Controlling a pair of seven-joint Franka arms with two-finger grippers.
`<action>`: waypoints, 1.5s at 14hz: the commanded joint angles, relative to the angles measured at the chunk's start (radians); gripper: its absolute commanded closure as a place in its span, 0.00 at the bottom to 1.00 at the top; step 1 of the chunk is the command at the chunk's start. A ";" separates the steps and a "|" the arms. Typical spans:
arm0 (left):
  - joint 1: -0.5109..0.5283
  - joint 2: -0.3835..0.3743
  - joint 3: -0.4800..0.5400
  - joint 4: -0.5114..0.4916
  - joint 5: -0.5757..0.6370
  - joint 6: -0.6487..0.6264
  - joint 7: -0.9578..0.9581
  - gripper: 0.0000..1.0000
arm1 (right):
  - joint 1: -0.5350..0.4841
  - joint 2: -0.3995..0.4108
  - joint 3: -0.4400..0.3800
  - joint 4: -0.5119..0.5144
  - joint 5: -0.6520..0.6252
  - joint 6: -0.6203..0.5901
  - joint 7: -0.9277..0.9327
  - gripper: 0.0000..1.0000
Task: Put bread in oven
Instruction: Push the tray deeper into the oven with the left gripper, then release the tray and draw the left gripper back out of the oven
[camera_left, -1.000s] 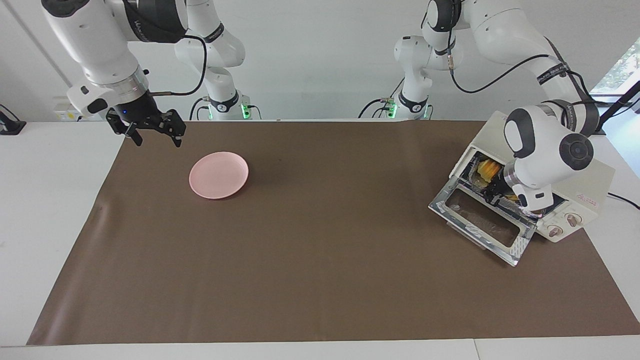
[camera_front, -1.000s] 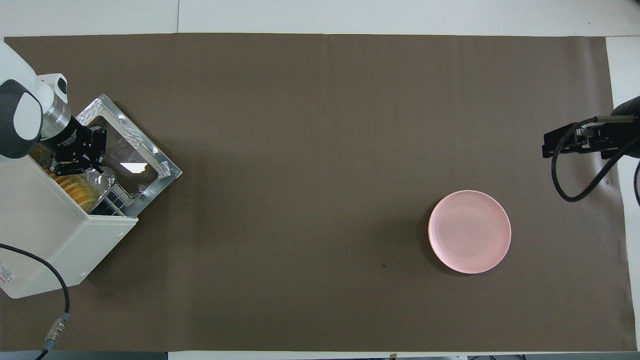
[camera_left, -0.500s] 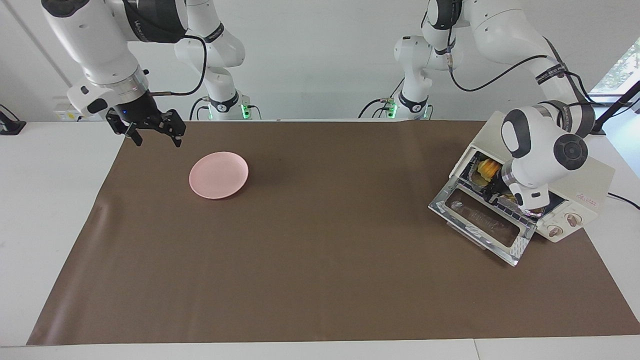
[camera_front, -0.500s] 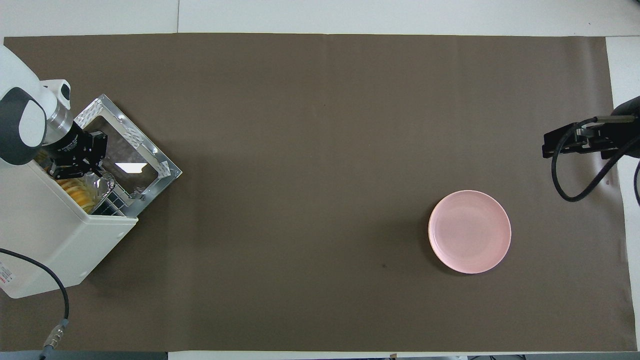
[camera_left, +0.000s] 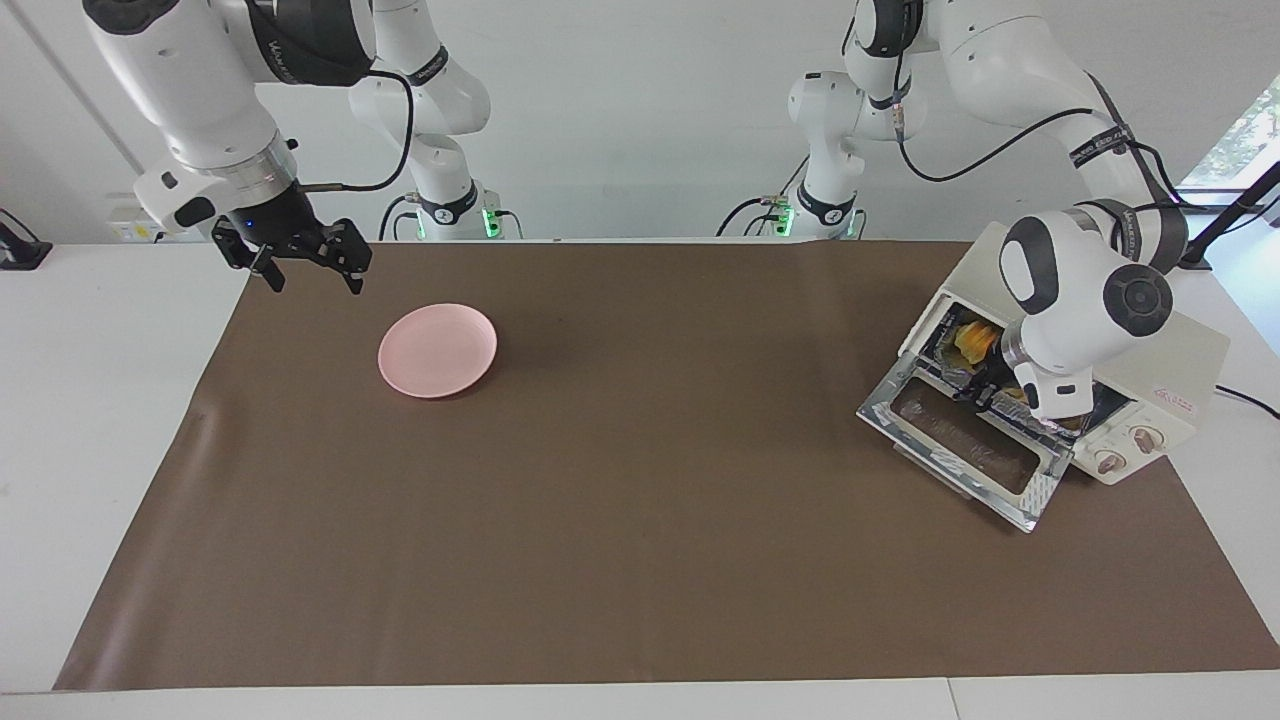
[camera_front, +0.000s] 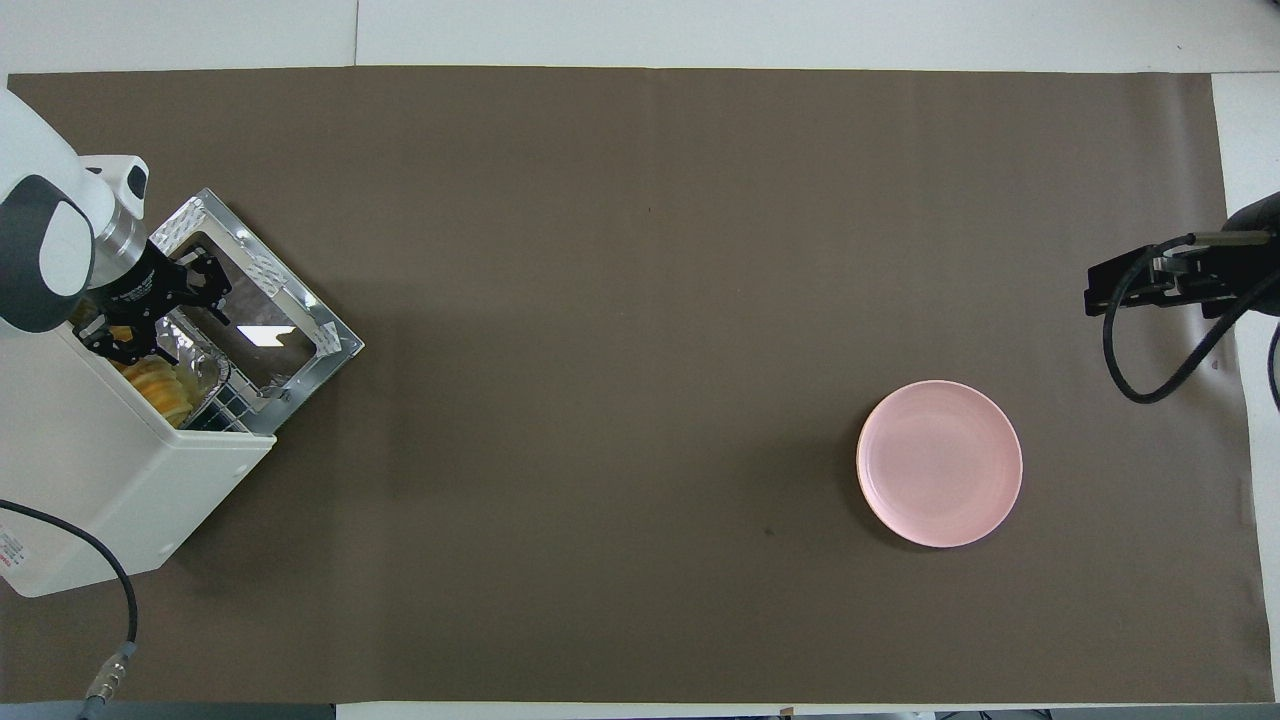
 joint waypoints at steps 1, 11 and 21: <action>-0.031 -0.028 0.008 0.005 0.049 -0.005 0.012 0.00 | -0.011 -0.019 0.008 -0.016 -0.008 -0.006 -0.020 0.00; -0.070 -0.056 -0.006 0.139 0.064 -0.082 0.295 0.00 | -0.011 -0.019 0.008 -0.018 -0.008 -0.006 -0.020 0.00; -0.045 -0.271 0.000 0.093 0.055 -0.227 0.673 0.00 | -0.011 -0.019 0.008 -0.018 -0.008 -0.006 -0.020 0.00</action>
